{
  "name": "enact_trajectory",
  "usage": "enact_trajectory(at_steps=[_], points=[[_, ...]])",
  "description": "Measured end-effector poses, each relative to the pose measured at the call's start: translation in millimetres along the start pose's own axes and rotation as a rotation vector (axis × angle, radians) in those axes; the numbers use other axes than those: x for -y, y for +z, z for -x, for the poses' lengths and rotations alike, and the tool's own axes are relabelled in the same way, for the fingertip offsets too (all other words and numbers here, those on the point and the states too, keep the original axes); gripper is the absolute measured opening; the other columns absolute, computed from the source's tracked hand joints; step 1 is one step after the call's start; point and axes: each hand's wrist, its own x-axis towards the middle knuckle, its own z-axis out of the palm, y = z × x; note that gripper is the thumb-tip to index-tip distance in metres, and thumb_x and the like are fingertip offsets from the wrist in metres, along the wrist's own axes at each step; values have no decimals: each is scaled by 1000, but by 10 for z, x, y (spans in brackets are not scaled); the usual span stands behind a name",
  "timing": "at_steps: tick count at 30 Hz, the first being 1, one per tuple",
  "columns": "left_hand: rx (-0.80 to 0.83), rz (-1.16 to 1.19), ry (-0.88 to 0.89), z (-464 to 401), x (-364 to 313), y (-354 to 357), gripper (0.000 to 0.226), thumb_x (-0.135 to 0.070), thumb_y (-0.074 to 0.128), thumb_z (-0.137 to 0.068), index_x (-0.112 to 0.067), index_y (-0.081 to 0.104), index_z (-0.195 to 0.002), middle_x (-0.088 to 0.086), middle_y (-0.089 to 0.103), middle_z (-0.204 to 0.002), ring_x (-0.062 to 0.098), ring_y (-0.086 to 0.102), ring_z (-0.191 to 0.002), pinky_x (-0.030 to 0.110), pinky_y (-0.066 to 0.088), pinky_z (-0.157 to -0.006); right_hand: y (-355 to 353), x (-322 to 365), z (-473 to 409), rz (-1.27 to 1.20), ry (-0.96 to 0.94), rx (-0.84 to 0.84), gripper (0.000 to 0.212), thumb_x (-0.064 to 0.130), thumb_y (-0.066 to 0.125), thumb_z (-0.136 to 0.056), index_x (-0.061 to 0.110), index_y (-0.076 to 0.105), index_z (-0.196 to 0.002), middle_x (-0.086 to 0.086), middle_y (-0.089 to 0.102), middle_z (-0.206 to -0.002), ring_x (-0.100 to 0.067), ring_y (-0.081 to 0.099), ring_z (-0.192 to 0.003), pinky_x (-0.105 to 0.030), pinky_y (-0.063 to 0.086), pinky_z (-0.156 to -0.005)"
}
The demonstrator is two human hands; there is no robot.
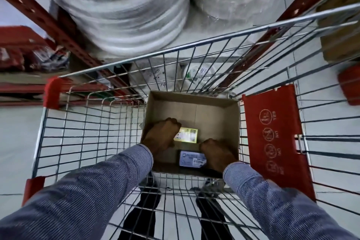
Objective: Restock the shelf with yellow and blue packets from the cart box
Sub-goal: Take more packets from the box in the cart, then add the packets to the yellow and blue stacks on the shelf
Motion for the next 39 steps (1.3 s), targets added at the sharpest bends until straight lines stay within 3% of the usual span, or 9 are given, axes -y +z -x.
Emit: enact_trajectory(at_steps=[7,14,18,21,24,28,33,37,39], points=[[-123,-36,-27,145,120,-302,70,-37,84,-71,-11,52,-127,13,59,-127,31,58,-113,42,52,-91,-243,20,148,33,-49,-66,40,39,78,-71,19,61,-101,-11,65,-111,-29,64,-98,-34,51,-80],[-392,67,-19,1021,4,-1374,69,-38,80,-68,-26,55,-131,4,65,-123,28,63,-108,39,55,-86,-1340,211,844,115,-103,-181,54,42,85,-61,18,59,-102,-11,64,-108,-31,61,-96,-36,51,-78],[-541,20,-45,1724,-103,-2174,52,-45,80,-66,-25,64,-111,0,68,-103,25,67,-91,36,56,-73,-2136,401,1519,172,-145,-367,44,45,84,-59,20,60,-86,-8,67,-92,-28,64,-81,-28,38,-60],[-693,-45,-51,2286,-181,-2723,60,-47,87,-56,-19,69,-106,3,72,-95,27,69,-80,36,59,-66,-2662,549,2055,217,-190,-525,40,47,78,-57,21,59,-80,-5,67,-86,-26,63,-80,-28,35,-60],[-832,-71,-51,2791,-285,-3255,59,-59,72,-58,-22,69,-104,2,74,-94,26,71,-77,40,61,-63,-3128,674,2572,243,-231,-676,42,54,73,-60,22,58,-84,-3,66,-86,-25,60,-81,-30,34,-62],[-1046,-162,-77,3413,-455,-3989,62,-50,69,-48,-23,71,-104,1,74,-92,27,72,-75,38,61,-62,-3822,889,3286,280,-215,-843,42,51,74,-55,21,59,-81,0,63,-79,-20,48,-68,-31,43,-58],[-1209,-228,-96,3998,-653,-4731,65,-42,77,-46,-23,72,-108,-3,74,-97,21,72,-78,35,60,-65,-4514,1115,4034,367,-204,-1069,46,54,71,-51,22,64,-83,2,63,-73,-15,41,-61,-30,40,-54],[-1286,-291,-93,4220,-711,-5177,71,-44,84,-48,-18,72,-113,0,74,-106,25,72,-87,37,61,-71,-4939,1170,4411,366,-223,-1254,40,53,68,-48,28,40,-60,7,36,-56,-12,31,-54,-27,22,-44],[-1329,-320,-60,4281,-749,-5390,68,-42,84,-50,-18,72,-113,0,74,-107,24,72,-89,36,60,-74,-5150,1192,4575,364,-236,-1324,47,51,68,-49,29,27,-57,7,30,-54,-15,29,-54,-31,24,-45]])
